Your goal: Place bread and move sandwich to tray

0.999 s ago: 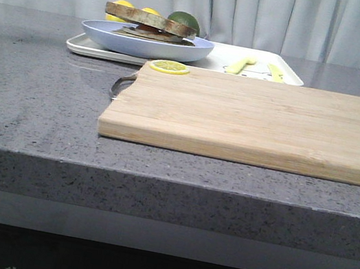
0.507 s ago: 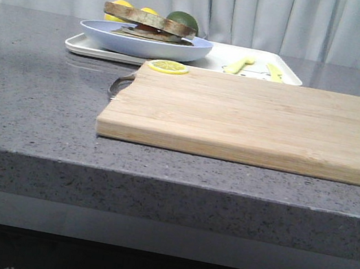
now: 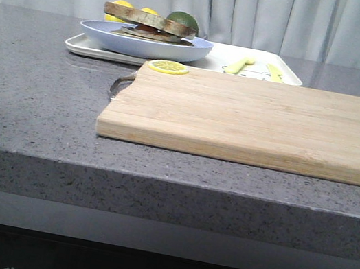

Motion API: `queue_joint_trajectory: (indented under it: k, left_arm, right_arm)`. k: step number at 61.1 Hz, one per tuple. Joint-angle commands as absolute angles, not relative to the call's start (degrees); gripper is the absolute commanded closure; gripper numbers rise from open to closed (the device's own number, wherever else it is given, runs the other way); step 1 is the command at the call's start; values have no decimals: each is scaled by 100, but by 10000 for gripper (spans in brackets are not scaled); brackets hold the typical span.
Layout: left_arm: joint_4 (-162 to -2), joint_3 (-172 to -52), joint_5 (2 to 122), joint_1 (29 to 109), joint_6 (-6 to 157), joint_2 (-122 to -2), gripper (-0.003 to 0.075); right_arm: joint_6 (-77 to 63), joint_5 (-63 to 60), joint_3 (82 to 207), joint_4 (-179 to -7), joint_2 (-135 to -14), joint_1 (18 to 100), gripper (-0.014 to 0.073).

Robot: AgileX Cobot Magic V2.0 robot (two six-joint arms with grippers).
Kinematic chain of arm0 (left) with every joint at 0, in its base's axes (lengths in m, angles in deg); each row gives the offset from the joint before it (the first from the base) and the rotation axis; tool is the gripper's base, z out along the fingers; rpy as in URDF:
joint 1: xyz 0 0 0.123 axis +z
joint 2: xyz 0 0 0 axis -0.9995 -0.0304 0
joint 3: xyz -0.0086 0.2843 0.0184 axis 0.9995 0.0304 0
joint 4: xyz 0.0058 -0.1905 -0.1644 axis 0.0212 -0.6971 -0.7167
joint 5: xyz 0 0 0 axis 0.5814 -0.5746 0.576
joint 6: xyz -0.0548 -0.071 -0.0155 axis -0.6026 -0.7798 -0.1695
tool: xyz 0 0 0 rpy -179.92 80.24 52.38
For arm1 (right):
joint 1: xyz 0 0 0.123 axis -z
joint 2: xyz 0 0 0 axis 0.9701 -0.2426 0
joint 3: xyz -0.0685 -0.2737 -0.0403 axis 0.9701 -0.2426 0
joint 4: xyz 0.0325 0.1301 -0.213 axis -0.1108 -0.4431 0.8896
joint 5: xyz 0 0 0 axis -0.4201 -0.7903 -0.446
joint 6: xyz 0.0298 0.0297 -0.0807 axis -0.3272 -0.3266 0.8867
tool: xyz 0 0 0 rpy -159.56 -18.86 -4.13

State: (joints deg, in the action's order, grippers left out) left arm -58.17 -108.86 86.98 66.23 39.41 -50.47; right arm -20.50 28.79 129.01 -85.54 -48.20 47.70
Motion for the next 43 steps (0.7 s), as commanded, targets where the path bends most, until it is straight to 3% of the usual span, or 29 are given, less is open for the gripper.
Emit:
queue_joint_trajectory:
  k: [1, 23, 43]
  left_arm:
    - [-5820, -10581, 8169, 6571, 3956, -4547, 307]
    - [-5806, -9276, 8298, 6571, 3956, -2830, 307]
    - [-5479, -9114, 8451, 6571, 3956, -2455, 308]
  right_arm:
    - [-2058, 2454, 13052, -8540, -4822, 4767, 127]
    - [-2058, 2443, 13052, -8540, -4822, 4767, 127]
    - [-2058, 2382, 13052, -8540, -4822, 4767, 127]
